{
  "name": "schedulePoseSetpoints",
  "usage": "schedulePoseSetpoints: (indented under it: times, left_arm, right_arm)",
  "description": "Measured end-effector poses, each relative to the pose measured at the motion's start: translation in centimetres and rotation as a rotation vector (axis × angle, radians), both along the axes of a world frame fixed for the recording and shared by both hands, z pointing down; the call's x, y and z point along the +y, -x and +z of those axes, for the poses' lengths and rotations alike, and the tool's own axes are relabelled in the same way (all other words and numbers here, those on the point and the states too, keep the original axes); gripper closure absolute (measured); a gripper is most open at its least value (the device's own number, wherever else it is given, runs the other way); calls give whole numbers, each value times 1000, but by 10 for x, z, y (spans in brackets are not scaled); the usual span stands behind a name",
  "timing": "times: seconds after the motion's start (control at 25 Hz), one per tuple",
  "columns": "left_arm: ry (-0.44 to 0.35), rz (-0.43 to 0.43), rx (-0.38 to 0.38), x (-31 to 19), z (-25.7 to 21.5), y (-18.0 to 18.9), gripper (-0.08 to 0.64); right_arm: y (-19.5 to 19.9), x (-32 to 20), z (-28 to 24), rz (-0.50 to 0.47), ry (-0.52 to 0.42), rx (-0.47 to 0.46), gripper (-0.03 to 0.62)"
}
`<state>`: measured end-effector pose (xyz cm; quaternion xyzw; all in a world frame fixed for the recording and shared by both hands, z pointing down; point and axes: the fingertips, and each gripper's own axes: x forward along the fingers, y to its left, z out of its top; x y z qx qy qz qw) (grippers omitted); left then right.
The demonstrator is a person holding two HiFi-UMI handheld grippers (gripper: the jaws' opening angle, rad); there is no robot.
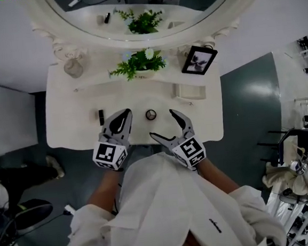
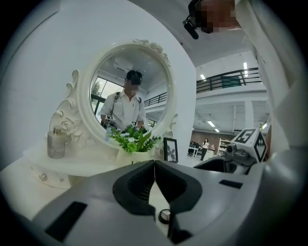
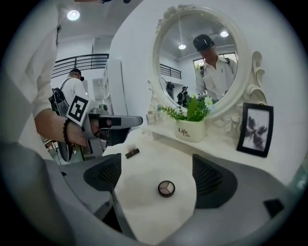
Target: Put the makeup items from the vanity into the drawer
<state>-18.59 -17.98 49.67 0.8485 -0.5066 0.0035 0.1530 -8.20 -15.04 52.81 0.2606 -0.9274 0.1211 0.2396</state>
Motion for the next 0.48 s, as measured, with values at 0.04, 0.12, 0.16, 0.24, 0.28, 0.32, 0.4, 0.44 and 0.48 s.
schedulePoseSetpoints:
  times: [0.04,0.12,0.16,0.24,0.28,0.32,0.4,0.44,0.48]
  left_arm:
    - [12,9,4,-4,6,-2,534]
    - [33,26,11,-8,16,-8,534]
    - [43,32,13,-8,22,-11,534]
    - [66,38,16,-11,35,-18,534]
    - [80,37,16,-13,42,-19,534]
    - [94,35,16,-15,49,-21,534]
    - [118,30,17,-16,60,-25,534]
    - [130,27,15,-17,65,-27,534]
    - [140,24,13,-17,69,-29,534]
  right_arm:
    - [2,-3,9,-1,15,13,137]
    - [4,-7,26,-12,41,41,137]
    - [4,-9,34,-19,51,56,137]
    - [5,-14,51,-32,70,86,137]
    - [6,-18,58,-37,80,98,137]
    - [7,-20,64,-41,89,106,137]
    - [8,-24,72,-52,103,117,137]
    - [9,-25,76,-58,107,123,137]
    - [9,-26,81,-65,110,130,137]
